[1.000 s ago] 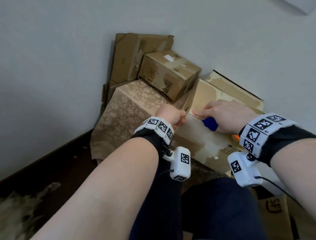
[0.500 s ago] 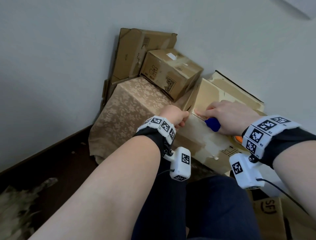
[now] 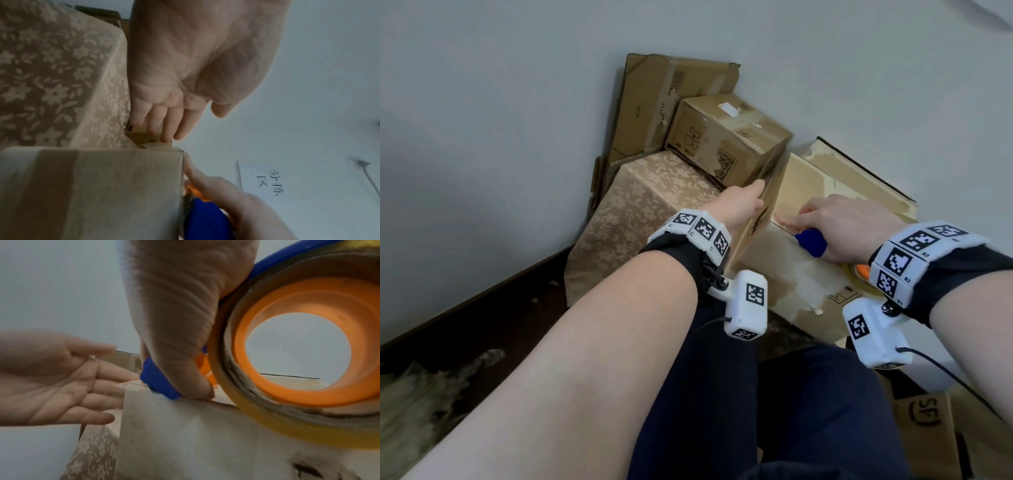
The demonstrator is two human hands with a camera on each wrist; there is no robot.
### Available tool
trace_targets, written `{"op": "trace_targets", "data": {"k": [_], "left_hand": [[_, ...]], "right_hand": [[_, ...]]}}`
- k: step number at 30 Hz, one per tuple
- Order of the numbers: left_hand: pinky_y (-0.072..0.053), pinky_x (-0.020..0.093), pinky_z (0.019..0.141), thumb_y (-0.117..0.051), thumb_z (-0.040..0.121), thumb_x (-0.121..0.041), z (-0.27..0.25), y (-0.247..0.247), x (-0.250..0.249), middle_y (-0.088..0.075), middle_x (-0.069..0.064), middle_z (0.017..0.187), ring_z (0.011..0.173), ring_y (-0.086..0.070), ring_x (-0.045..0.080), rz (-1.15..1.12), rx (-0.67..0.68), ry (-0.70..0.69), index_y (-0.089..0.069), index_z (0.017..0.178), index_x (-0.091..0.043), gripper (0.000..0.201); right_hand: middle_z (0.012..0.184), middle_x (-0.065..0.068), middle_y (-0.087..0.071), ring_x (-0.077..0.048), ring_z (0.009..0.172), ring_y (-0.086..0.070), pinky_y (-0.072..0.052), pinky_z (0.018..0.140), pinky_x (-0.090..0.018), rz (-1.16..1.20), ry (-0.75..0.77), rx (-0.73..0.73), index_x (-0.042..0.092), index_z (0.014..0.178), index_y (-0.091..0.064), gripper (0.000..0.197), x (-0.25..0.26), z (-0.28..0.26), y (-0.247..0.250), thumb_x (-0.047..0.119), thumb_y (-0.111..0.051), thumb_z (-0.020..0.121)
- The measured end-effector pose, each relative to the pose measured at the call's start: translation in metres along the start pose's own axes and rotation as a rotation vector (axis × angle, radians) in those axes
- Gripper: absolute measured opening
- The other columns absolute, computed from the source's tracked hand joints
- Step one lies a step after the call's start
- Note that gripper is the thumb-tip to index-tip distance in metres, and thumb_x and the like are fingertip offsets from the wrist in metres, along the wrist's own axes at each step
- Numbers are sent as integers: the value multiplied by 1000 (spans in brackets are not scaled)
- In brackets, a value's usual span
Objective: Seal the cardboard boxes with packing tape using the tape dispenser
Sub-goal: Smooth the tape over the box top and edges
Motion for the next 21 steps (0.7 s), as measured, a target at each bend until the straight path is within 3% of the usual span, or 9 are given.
{"op": "trace_targets", "data": {"k": [2, 4, 7, 13, 15, 17, 18, 19, 21], "left_hand": [[-36, 32, 93, -23, 100, -54, -6, -9, -2, -52, 5, 131, 114, -49, 17, -96, 132, 38, -47, 134, -2, 66], [-26, 34, 109, -18, 96, -62, -5, -17, 3, -24, 10, 156, 136, -34, 18, -131, 230, 65, -16, 151, -3, 80], [-10, 38, 116, -14, 93, -66, -4, -21, 7, -7, 7, 160, 147, -10, 19, -156, 274, 87, 3, 153, -12, 82], [-25, 34, 103, -11, 90, -72, 1, -18, 10, -23, 8, 156, 142, -25, 21, -10, 245, 95, -6, 153, -11, 87], [-25, 34, 107, -16, 93, -68, -3, -18, 8, -26, 9, 155, 141, -28, 20, 37, 231, 94, -11, 153, -12, 82], [-33, 30, 106, -33, 96, -57, -8, -18, 5, -41, 11, 147, 131, -45, 15, 103, 264, 83, -38, 143, -11, 66], [-39, 31, 104, -50, 89, -52, -9, -17, 3, -50, 9, 139, 123, -53, 13, 150, 273, 81, -50, 133, -14, 58], [-40, 36, 103, -66, 74, -49, -11, -17, 1, -52, 6, 137, 122, -52, 14, 224, 267, 90, -53, 129, -17, 65], [-42, 45, 97, -75, 53, -40, -13, -19, -8, -44, -1, 145, 129, -44, 22, 436, 218, 71, -36, 144, -30, 100]], "right_hand": [[127, 7, -48, -18, 107, -50, -55, 74, -37, -5, -1, 2, 55, 143, -20, 73, 0, 1, 0, 28, -60, 87], [128, 6, -48, -19, 107, -50, -55, 73, -36, -12, 2, 12, 54, 144, -19, 75, 0, 1, 0, 27, -60, 87], [129, 5, -48, -20, 109, -50, -55, 75, -37, -11, 2, 32, 52, 145, -20, 76, 1, 1, 1, 24, -61, 86], [127, 5, -48, -19, 111, -50, -54, 77, -38, -4, 4, 51, 51, 145, -22, 75, 1, 0, 3, 21, -59, 86], [125, 4, -49, -20, 110, -51, -53, 73, -35, -4, 4, 51, 49, 145, -25, 74, 1, -1, 3, 20, -59, 86], [127, 4, -49, -20, 111, -49, -47, 65, -31, -7, -6, 59, 48, 144, -27, 72, 1, -1, 3, 19, -59, 86], [127, 4, -49, -19, 112, -47, -44, 63, -29, -3, -3, 60, 47, 144, -28, 70, 1, 0, 3, 20, -59, 87], [128, 4, -49, -19, 113, -46, -41, 62, -28, 11, 5, 55, 47, 143, -29, 69, 0, 0, 4, 21, -59, 87], [127, 3, -48, -19, 113, -45, -40, 64, -29, 60, 23, 50, 47, 143, -28, 70, -3, -1, 6, 25, -62, 86]]}}
Point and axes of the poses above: each hand's wrist, its own z-axis towards the middle knuckle, its own y-axis out of the back of the hand, x = y × z, the point moved 3 cm from there along z, towards the middle knuckle
